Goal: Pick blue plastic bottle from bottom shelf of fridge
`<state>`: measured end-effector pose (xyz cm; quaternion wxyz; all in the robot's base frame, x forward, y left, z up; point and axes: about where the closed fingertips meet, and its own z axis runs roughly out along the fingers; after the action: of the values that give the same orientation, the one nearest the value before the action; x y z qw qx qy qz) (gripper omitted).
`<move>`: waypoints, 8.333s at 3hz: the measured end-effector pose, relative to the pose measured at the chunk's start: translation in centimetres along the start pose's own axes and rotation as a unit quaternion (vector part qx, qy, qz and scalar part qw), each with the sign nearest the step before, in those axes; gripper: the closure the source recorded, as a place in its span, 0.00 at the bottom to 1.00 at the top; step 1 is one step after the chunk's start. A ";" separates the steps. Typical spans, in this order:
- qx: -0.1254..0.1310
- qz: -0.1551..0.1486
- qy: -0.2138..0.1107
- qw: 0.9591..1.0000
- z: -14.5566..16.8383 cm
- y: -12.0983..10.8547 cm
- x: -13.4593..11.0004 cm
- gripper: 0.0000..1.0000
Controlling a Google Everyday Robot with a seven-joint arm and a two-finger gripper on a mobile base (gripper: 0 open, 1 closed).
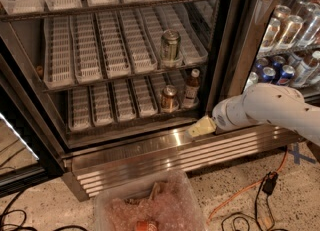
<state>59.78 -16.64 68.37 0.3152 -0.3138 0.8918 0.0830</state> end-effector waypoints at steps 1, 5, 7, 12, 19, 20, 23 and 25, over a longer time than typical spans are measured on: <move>0.020 0.063 -0.050 0.997 3.7 -2.0 -2.5 0.00; -0.056 0.079 0.010 0.995 12.0 -2.2 -6.2 0.00; -0.009 0.069 -0.056 0.996 8.9 1.0 -3.4 0.00; -0.021 0.048 -0.222 0.974 6.2 -0.3 -4.5 0.00; 0.065 0.073 -0.338 0.936 12.8 -1.9 -6.2 0.00; 0.096 0.070 -0.346 0.931 12.8 -2.6 -6.7 0.19; 0.222 0.116 -0.352 0.902 11.6 -6.8 -6.5 0.35; 0.245 0.127 -0.341 0.898 12.0 -7.4 -6.5 0.33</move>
Offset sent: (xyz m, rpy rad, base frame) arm 0.1235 0.0415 -0.0410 0.1890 -0.0217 -0.1657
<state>74.36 -15.01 63.27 0.6538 -0.0628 0.7540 0.0029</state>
